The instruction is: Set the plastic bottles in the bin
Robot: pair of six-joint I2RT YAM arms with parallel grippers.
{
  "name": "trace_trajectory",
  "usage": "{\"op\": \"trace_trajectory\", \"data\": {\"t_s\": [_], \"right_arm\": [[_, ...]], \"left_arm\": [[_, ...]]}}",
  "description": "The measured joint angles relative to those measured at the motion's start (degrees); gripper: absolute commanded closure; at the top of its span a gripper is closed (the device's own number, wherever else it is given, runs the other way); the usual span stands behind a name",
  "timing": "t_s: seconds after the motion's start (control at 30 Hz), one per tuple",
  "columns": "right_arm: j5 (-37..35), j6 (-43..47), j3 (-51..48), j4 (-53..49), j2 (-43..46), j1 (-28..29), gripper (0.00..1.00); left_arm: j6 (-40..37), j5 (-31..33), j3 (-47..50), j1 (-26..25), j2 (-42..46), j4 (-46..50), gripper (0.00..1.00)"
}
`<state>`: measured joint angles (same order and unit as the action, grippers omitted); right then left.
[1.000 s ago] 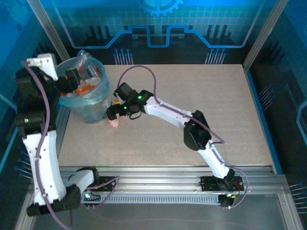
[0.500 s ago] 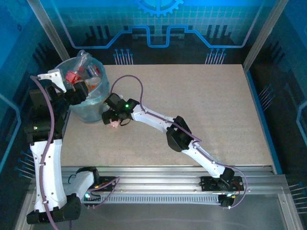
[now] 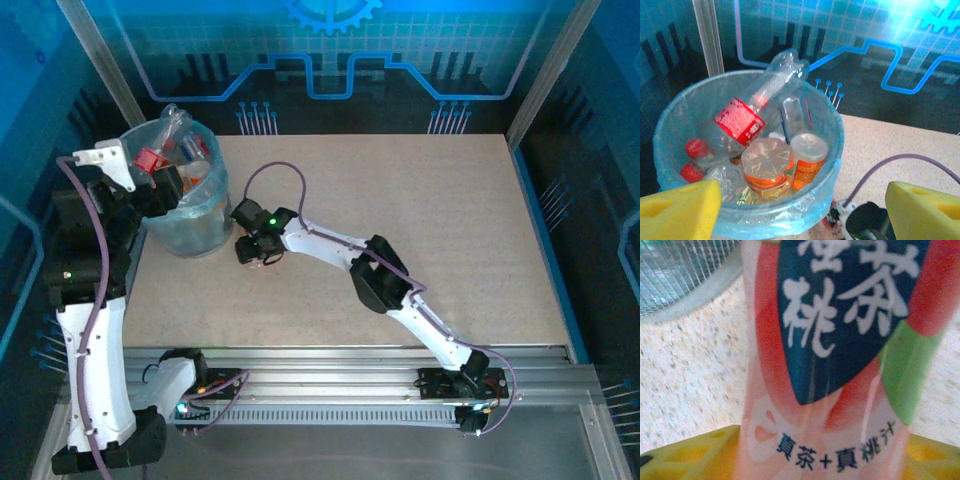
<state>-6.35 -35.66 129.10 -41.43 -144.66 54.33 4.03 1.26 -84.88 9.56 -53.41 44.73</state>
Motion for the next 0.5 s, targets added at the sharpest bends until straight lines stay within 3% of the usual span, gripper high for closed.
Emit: {"op": "trace_trajectory", "data": {"t_s": [0.23,0.5], "right_arm": [[2.3,0.2,-20.6,6.5,17.1,-1.9,0.46],[4.9,2.0,-37.5,16.7,38.9,-3.1,0.46]], "left_arm": [[2.1,-5.3,-5.1,-0.1,-2.6,0.0,0.15],[9.0,-20.3,-6.9,-3.5,-9.0,0.7,0.15]]}}
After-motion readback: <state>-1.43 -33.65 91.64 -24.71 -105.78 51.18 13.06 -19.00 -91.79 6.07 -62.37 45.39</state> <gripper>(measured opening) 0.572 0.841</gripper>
